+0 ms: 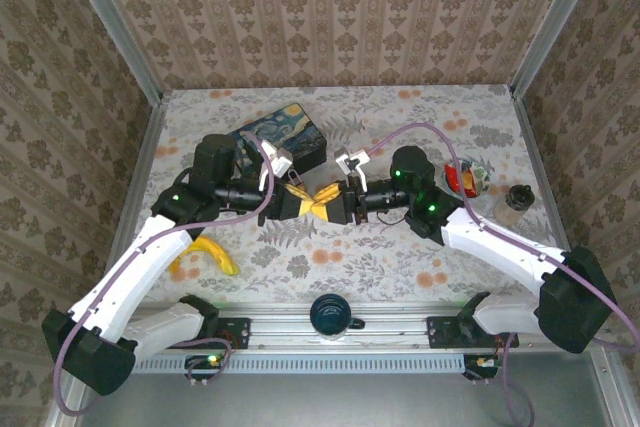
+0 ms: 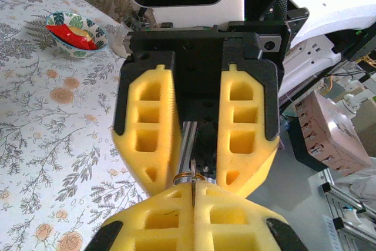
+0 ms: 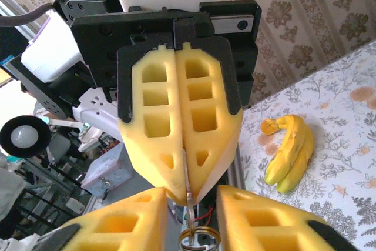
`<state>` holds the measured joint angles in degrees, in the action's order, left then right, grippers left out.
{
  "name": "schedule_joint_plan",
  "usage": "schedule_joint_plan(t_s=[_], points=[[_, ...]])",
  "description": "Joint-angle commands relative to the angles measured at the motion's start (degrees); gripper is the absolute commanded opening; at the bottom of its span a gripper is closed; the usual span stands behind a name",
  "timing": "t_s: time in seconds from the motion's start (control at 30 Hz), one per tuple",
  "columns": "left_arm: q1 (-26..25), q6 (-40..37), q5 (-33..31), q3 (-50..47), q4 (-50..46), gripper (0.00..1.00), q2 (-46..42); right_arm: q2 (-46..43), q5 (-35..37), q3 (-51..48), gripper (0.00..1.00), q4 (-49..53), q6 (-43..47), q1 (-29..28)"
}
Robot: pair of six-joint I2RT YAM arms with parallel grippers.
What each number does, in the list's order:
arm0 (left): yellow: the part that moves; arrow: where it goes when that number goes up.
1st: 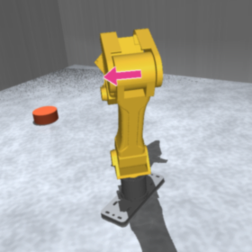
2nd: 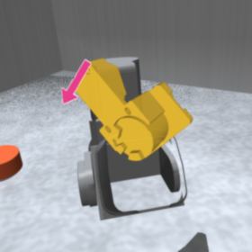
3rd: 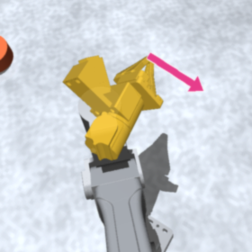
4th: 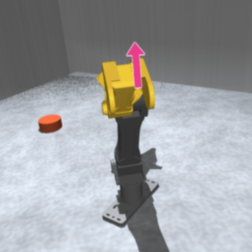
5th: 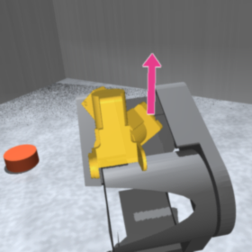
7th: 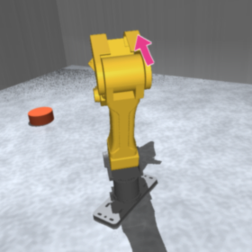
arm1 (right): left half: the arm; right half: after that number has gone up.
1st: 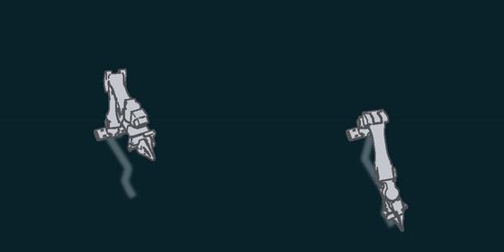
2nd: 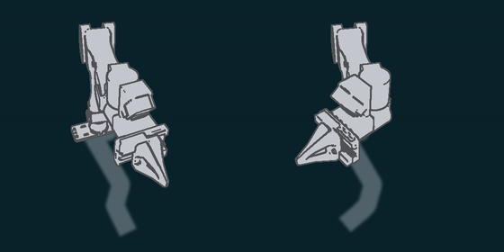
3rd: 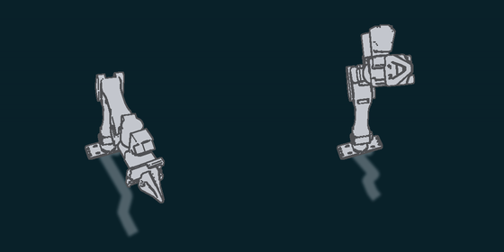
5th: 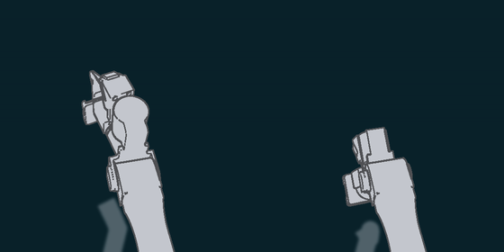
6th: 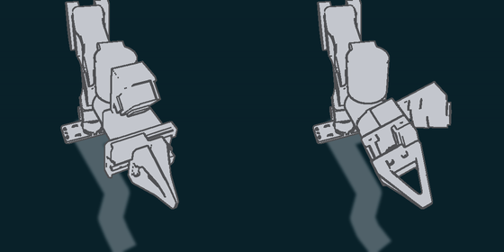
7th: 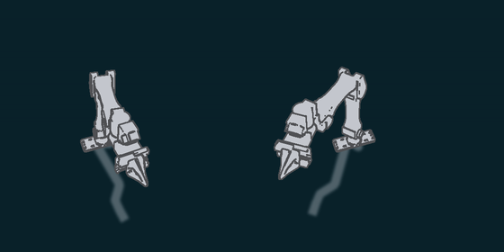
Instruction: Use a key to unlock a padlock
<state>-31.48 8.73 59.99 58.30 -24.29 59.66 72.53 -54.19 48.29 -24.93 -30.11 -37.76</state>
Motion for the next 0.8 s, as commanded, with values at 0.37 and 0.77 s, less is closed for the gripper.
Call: schedule_joint_plan(t_s=[0.37, 0.77], points=[[0.5, -0.9, 0.2, 0.7, -0.7, 0.00, -1.8, -2.8, 2.9, -0.7, 0.22, 3.7, 2.9, 0.2], [1.3, -0.5, 0.4, 0.0, -0.5, 0.00, -2.6, -3.3, 3.9, -0.5, 0.16, 4.5, 3.1, 1.1]])
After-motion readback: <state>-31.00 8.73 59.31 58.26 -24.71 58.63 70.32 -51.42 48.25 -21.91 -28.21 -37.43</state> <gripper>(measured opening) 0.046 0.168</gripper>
